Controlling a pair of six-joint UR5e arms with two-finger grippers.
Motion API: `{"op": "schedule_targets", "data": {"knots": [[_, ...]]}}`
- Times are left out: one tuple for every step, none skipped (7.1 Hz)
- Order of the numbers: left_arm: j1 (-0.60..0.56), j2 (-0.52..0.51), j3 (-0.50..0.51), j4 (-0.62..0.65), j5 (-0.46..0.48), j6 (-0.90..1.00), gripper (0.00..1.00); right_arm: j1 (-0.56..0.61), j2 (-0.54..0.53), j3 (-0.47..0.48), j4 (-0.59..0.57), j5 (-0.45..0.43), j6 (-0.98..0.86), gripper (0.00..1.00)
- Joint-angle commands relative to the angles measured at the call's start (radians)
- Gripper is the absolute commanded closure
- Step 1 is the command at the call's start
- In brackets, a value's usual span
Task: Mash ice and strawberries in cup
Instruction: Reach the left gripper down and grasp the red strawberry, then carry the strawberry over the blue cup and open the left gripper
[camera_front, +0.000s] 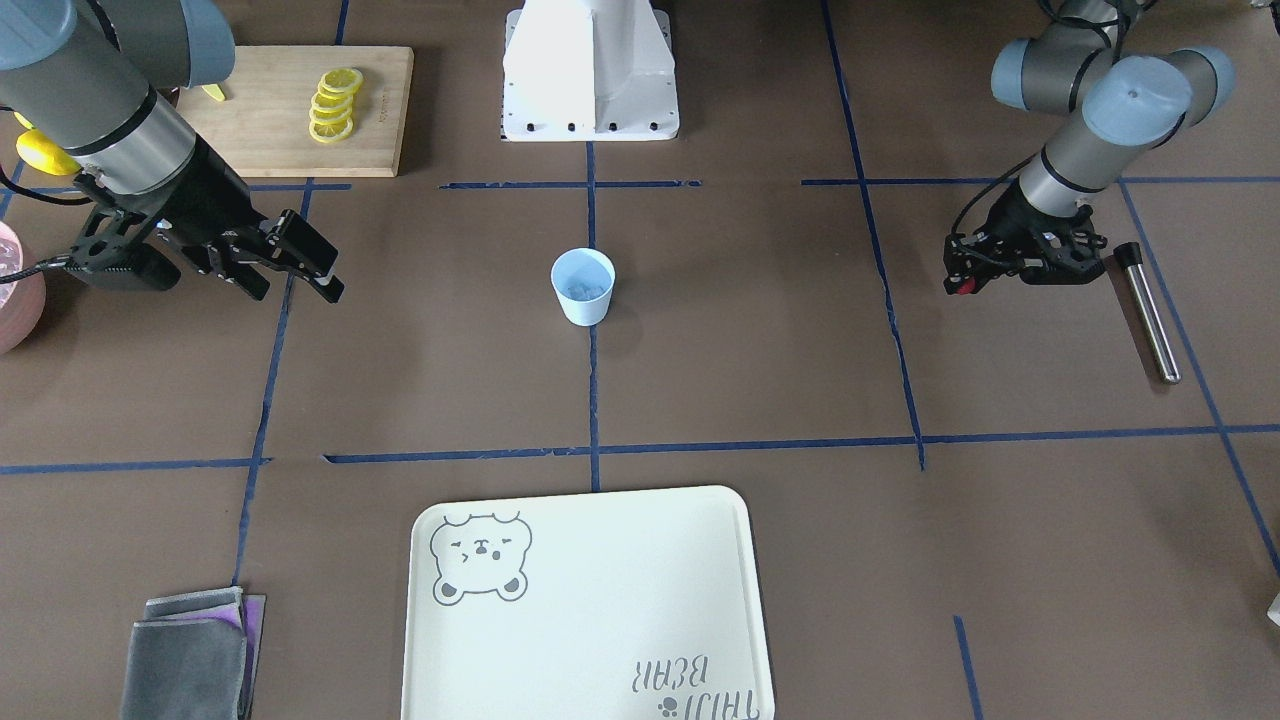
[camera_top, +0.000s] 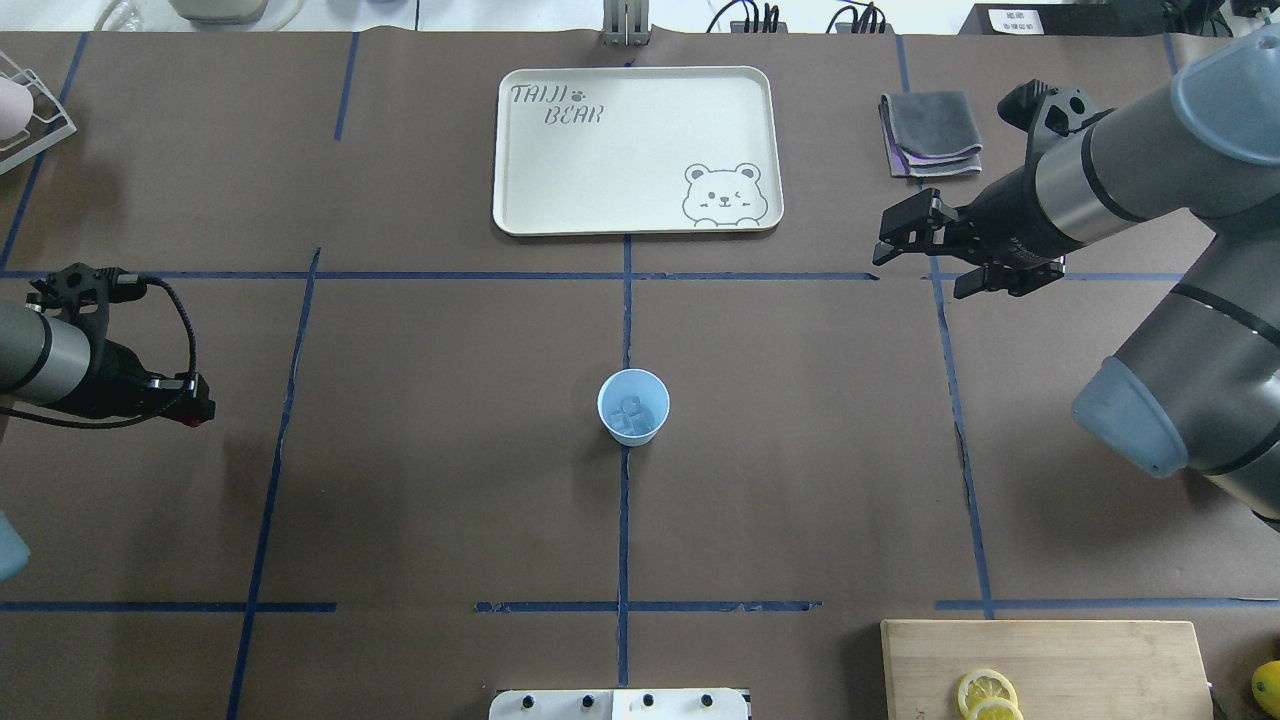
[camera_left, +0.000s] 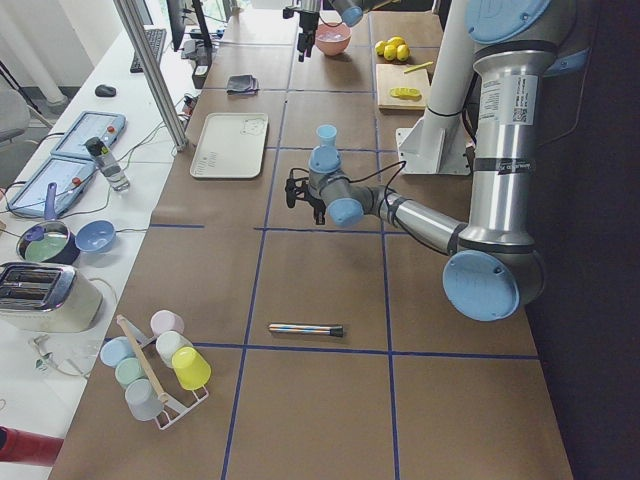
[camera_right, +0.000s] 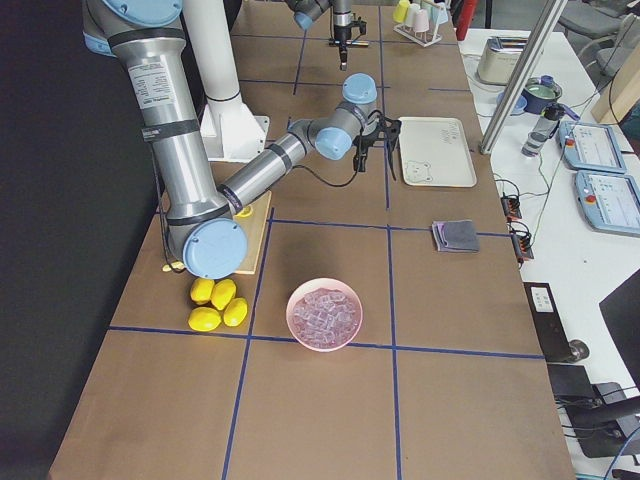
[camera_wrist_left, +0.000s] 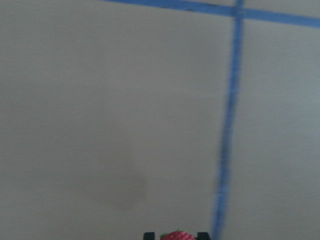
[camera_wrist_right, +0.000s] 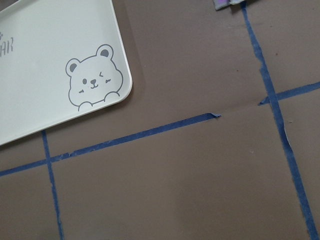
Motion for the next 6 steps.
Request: {"op": "schedule_targets", "data": {"knots": [[0.073, -0.233, -0.008, 0.003, -0.006, -0.224, 1.0, 0.049, -0.043, -0.001, -0.001, 0.002, -0.092, 0.0], [0.124, -0.316, 0.003, 0.003, 0.024, -0.292, 1.0, 0.066, -0.054, -0.004, -0.002, 0.002, -0.124, 0.0], [0.181, -0.399, 0.019, 0.035, 0.119, -0.326, 1.0, 0.076, -0.056, -0.007, -0.004, 0.002, -0.128, 0.0], [0.239, -0.502, 0.056, 0.118, 0.211, -0.328, 1.0, 0.089, -0.066, -0.012, 0.001, 0.002, -0.132, 0.0], [0.258, -0.548, 0.111, 0.13, 0.248, -0.327, 1.0, 0.092, -0.069, -0.013, -0.001, 0.002, -0.166, 0.0], [0.261, -0.547, 0.125, 0.125, 0.25, -0.323, 0.99, 0.092, -0.069, -0.014, -0.001, 0.002, -0.166, 0.0]]}}
